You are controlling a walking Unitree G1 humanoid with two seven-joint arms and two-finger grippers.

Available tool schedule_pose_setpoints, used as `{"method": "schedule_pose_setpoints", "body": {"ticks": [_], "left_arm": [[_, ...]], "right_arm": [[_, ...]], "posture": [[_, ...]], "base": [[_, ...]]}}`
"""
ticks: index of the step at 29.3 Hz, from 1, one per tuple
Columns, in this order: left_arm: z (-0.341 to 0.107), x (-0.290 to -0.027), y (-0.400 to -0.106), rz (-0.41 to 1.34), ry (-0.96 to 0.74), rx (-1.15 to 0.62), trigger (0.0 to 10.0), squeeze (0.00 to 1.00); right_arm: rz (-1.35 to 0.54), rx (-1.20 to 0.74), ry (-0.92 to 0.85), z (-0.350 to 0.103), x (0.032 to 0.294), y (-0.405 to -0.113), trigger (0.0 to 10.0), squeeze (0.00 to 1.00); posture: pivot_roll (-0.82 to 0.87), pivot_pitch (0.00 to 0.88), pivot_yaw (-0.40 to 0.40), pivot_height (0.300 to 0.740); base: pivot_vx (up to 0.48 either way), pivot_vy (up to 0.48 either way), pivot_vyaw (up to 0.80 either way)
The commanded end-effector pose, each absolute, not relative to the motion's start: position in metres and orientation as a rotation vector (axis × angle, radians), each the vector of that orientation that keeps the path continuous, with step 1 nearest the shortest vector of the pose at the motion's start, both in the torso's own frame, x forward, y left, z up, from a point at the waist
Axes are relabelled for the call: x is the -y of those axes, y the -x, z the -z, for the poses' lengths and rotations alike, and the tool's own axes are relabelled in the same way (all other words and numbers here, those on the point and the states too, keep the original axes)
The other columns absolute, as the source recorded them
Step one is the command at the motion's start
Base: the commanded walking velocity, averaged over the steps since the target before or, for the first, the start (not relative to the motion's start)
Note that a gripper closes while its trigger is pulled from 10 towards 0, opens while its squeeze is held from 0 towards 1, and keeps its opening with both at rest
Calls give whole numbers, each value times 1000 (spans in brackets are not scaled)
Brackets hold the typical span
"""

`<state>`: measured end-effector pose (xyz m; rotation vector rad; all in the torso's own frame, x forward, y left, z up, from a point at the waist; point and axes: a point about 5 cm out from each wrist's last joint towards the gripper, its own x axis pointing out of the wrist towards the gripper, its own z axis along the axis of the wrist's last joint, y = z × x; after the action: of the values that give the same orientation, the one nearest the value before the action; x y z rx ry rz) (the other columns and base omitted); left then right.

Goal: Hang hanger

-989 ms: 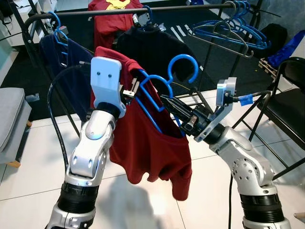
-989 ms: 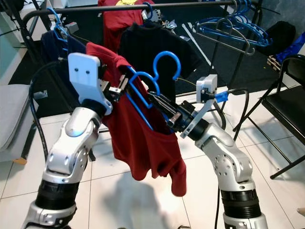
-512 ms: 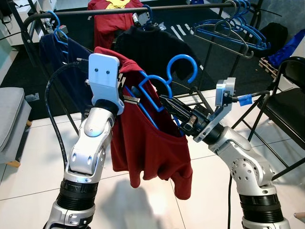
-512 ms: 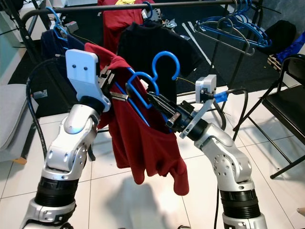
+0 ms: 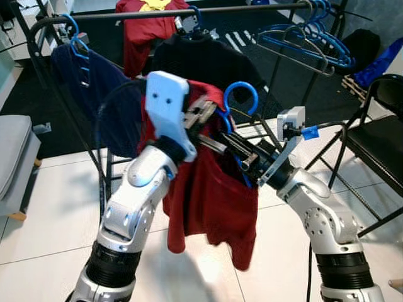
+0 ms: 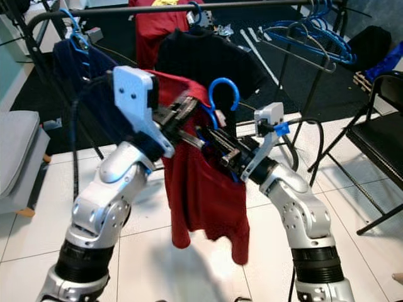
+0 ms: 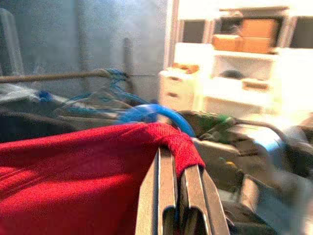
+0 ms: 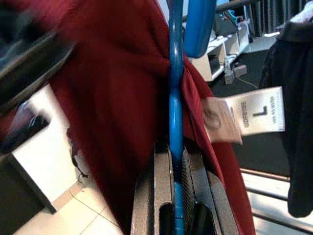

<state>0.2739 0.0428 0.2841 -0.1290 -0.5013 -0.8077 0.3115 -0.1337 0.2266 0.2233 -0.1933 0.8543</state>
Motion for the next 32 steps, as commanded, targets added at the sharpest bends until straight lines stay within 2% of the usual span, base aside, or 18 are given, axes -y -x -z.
{"method": "schedule_pose_setpoints", "body": {"ticks": [1, 2, 3, 7, 8, 9, 11, 12, 15, 18, 26, 29, 30, 31, 32], "left_arm": [[-285, -35, -264, 898, 127, 513, 510, 0], [-277, -29, -256, 974, 100, 485, 745, 0], [-270, -25, -251, 1033, 86, 451, 2078, 0], [-270, -25, -251, 1033, 86, 451, 2078, 0], [-263, -23, -247, 1080, 47, 423, 4392, 0], [-255, -22, -246, 1106, 5, 386, 10000, 0], [-248, -24, -249, 1109, -34, 349, 10000, 0], [-242, -28, -253, 1098, -54, 314, 10000, 1000], [-240, -31, -256, 1093, -64, 291, 10000, 1000], [-247, -47, -264, 1060, -87, 299, 10000, 1000], [-263, -69, -255, 1180, -55, 317, 10000, 1000], [-265, -93, -251, 1247, -146, 274, 10000, 1000], [-265, -93, -251, 1247, -146, 274, 10000, 1000], [-260, -106, -249, 1270, -219, 218, 10000, 1000], [-260, -106, -249, 1270, -219, 218, 10000, 1000]], "right_arm": [[-858, 184, -216, -225, 131, -312, 0, 0], [-865, 188, -218, -225, 130, -312, 0, 0], [-871, 192, -218, -225, 130, -311, 0, 0], [-871, 192, -218, -225, 130, -311, 0, 0], [-879, 198, -219, -226, 130, -310, 0, 0], [-887, 205, -220, -226, 130, -309, 0, 0], [-895, 211, -221, -227, 130, -307, 0, 0], [-907, 217, -224, -228, 130, -306, 0, 0], [-916, 222, -225, -229, 130, -305, 0, 0], [-969, 233, -232, -232, 131, -299, 0, 0], [-989, 228, -222, -233, 138, -296, 0, 0], [-970, 230, -202, -234, 148, -297, 0, 0], [-970, 230, -202, -234, 148, -297, 0, 0], [-956, 230, -193, -235, 154, -297, 0, 0], [-956, 230, -193, -235, 154, -297, 0, 0]], "posture": [[-9, 173, 23, 740], [-8, 174, 24, 740], [-8, 174, 27, 740], [-8, 174, 27, 740], [-8, 175, 28, 740], [-9, 174, 29, 740], [-9, 173, 30, 740], [-9, 173, 30, 740], [-9, 173, 30, 740], [-10, 173, 29, 740], [-11, 174, 26, 740], [-12, 175, 24, 740], [-12, 175, 24, 740], [-12, 176, 23, 740], [-12, 176, 23, 740]], "base": [[0, 0, 0], [0, 0, 0], [0, 0, 0], [0, 0, 0], [0, 0, 0], [0, 0, 0], [0, 0, 0], [0, 0, 0], [0, 0, 0], [0, 0, 0], [0, 0, 0], [0, 0, 0], [0, 0, 0], [0, 0, 0], [0, 0, 0]]}}
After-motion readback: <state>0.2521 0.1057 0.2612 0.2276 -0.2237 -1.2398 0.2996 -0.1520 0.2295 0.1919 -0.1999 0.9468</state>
